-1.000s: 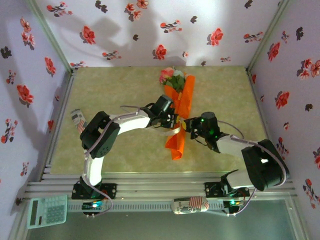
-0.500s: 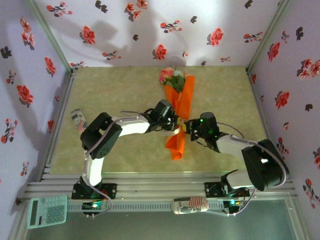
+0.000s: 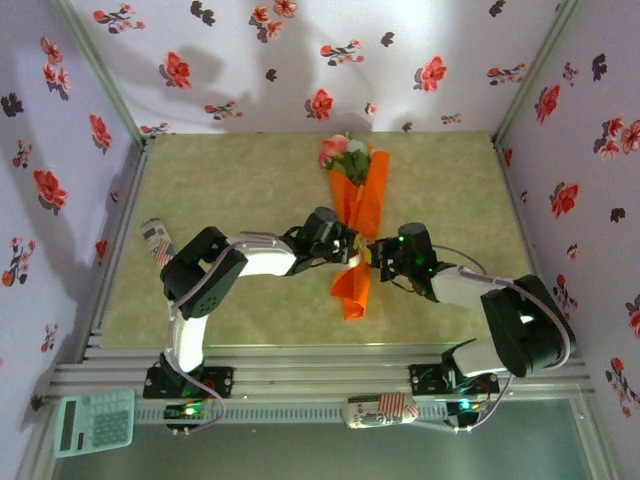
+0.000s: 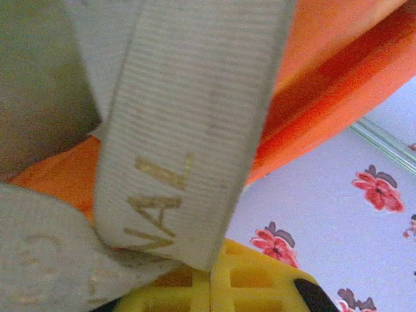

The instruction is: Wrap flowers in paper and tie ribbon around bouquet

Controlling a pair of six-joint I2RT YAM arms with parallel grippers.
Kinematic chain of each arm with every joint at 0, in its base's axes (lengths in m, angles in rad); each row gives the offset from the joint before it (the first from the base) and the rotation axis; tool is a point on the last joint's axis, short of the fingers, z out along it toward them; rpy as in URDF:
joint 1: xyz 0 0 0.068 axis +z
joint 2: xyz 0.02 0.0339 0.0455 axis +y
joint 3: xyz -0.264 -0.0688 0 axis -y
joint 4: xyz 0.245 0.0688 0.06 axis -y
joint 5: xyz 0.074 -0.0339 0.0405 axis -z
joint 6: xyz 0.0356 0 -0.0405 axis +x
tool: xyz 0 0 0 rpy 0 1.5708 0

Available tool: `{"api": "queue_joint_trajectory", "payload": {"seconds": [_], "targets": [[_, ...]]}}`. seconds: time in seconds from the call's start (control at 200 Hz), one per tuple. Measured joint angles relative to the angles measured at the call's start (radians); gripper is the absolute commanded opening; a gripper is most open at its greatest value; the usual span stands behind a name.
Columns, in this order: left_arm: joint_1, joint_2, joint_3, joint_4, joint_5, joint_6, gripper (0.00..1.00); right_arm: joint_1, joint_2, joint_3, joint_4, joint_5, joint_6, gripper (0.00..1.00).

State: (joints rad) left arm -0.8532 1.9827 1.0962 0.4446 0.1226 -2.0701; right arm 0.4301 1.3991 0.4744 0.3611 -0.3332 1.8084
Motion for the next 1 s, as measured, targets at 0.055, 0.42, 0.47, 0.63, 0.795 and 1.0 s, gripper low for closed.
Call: {"api": "queue_joint_trajectory", "payload": {"seconds": [0.055, 0.42, 0.47, 0.63, 0.795, 1.0], "targets": [[0.0, 0.0, -0.006, 0.021, -0.001, 0.003, 0.03, 0.0, 0.0, 0.003, -0.001, 0.0, 0.002, 0.0], [-0.001, 0.0, -0.047, 0.137, -0.022, 0.013, 0.0, -0.002, -0.044, 0.016, -0.081, 0.0, -0.013, 0.22], [-0.001, 0.0, -0.049, 0.15, -0.028, 0.013, 0.0, -0.005, -0.069, 0.021, -0.122, 0.0, -0.027, 0.25], [-0.002, 0.0, -0.05, 0.179, -0.038, 0.015, 0.0, -0.018, -0.18, 0.041, -0.233, 0.013, -0.058, 0.25], [-0.002, 0.0, -0.051, 0.186, -0.037, 0.015, 0.0, -0.037, -0.266, 0.071, -0.298, 0.047, -0.066, 0.21], [-0.002, 0.0, -0.052, 0.188, -0.037, 0.015, 0.0, -0.082, -0.182, 0.15, -0.284, 0.077, -0.069, 0.14]]}}
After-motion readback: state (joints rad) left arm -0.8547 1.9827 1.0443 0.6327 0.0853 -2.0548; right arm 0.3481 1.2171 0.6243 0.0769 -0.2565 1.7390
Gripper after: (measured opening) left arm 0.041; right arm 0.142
